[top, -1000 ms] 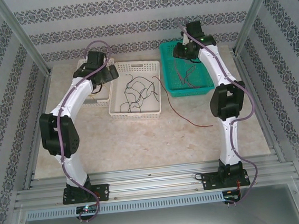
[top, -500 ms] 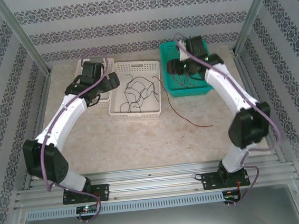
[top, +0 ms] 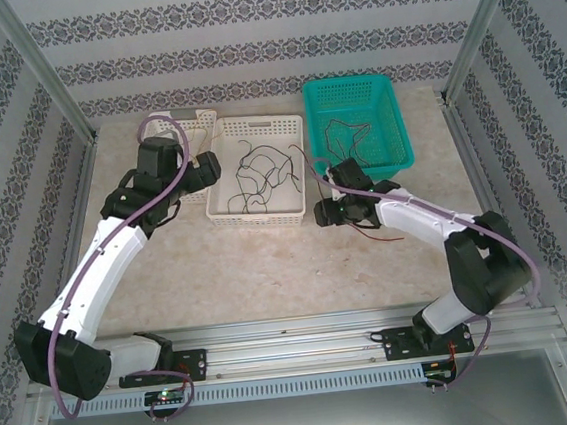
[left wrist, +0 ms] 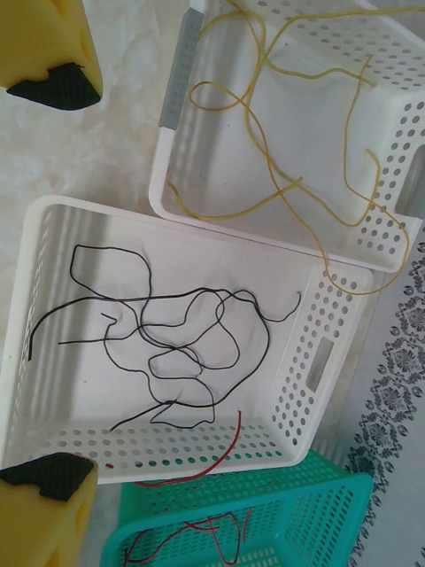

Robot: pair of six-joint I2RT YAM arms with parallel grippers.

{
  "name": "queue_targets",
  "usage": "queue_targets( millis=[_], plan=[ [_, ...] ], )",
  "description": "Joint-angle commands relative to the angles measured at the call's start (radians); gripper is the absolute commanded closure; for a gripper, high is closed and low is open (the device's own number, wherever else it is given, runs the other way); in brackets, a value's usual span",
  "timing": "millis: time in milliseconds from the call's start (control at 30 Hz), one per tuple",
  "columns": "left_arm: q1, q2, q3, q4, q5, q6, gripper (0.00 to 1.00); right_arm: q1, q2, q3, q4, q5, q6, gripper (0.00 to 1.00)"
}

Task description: Untangle the cables

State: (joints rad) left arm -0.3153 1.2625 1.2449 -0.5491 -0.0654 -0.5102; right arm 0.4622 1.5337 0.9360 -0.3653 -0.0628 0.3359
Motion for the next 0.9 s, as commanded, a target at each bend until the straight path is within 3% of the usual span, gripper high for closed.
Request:
queue_targets(
  millis=[0, 367, 867],
  plan=[
    [-0.017, -0.020, -0.024, 0.038, -0.034, 0.029, 0.00, 0.011, 0.038, -0.002, 0.059, 0.132, 0.018, 0.45],
    [-0.022, -0.052, -0.069, 0.075, -0.079, 0.052, 0.00, 0.009, 0.247, 0.107, 0.047, 0.234, -0.005, 0.47],
    [-0.022, -0.057, -0.073, 0.078, -0.091, 0.058, 0.00, -0.027, 0.297, 0.070, 0.097, 0.121, 0.006, 0.85]
  ],
)
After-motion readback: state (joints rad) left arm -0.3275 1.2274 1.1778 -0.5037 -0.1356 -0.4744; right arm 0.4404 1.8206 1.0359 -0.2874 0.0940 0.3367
